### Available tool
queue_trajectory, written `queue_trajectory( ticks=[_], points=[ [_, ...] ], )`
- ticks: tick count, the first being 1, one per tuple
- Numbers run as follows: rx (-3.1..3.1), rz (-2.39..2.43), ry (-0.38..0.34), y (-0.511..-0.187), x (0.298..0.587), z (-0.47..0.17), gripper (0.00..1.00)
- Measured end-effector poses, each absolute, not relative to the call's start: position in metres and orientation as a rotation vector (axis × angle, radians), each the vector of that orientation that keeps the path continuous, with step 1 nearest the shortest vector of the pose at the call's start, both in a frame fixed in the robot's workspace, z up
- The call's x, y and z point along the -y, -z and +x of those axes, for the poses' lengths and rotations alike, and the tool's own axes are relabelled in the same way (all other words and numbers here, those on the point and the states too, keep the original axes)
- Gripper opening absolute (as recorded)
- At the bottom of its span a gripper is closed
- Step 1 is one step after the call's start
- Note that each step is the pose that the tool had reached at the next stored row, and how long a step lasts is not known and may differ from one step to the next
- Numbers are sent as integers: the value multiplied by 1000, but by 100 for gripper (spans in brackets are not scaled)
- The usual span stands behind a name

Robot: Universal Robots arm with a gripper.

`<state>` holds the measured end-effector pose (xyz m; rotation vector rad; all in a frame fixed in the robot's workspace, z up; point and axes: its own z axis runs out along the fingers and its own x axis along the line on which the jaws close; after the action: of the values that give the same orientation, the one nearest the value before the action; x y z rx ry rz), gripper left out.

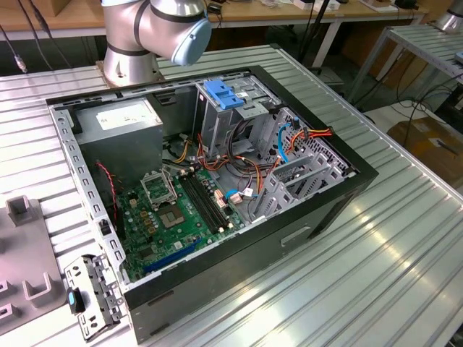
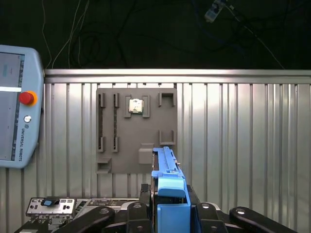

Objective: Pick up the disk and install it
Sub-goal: 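Pick up the disk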

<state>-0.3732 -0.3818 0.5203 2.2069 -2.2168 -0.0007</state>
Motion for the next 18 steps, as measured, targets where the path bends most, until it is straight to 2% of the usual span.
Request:
queue_trajectory(
  ticks=[7, 18],
  points=[
    [2217, 2207, 1, -520, 396, -373, 37],
    [2217, 2207, 1, -520, 397, -355, 37]
  ],
)
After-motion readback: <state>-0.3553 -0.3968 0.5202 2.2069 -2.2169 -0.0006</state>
